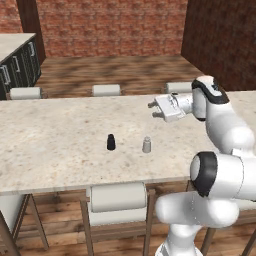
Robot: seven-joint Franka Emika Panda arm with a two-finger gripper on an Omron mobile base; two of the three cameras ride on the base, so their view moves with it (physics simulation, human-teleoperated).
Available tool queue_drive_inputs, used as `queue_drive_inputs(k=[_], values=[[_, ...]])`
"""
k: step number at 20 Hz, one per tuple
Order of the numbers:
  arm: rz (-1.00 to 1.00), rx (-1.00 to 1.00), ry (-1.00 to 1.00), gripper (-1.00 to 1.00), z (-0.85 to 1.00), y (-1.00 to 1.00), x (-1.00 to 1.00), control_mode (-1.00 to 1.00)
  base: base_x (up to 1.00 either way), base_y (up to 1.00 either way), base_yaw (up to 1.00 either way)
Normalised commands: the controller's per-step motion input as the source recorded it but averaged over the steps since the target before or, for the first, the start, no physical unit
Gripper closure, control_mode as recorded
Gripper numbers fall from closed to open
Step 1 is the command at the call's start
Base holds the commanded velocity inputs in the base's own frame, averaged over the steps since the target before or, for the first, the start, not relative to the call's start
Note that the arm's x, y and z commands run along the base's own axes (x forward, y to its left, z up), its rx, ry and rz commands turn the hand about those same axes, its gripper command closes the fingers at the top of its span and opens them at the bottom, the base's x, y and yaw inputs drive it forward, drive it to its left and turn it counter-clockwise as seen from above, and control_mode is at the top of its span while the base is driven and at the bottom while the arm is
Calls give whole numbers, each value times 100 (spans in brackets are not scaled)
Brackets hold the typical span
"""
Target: The dining table condiment station is running low on shaker. Refill the condiment station by opening the cabinet and taking the shaker from the cabinet and placing it on the dining table.
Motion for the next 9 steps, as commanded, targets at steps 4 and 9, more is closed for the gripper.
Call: queue_drive_inputs(k=[4,9], values=[[-11,-6,-3,-100,78,25,-100,-100,0,0,0],[-17,-7,-8,-100,63,23,-100,-100,0,0,0]])
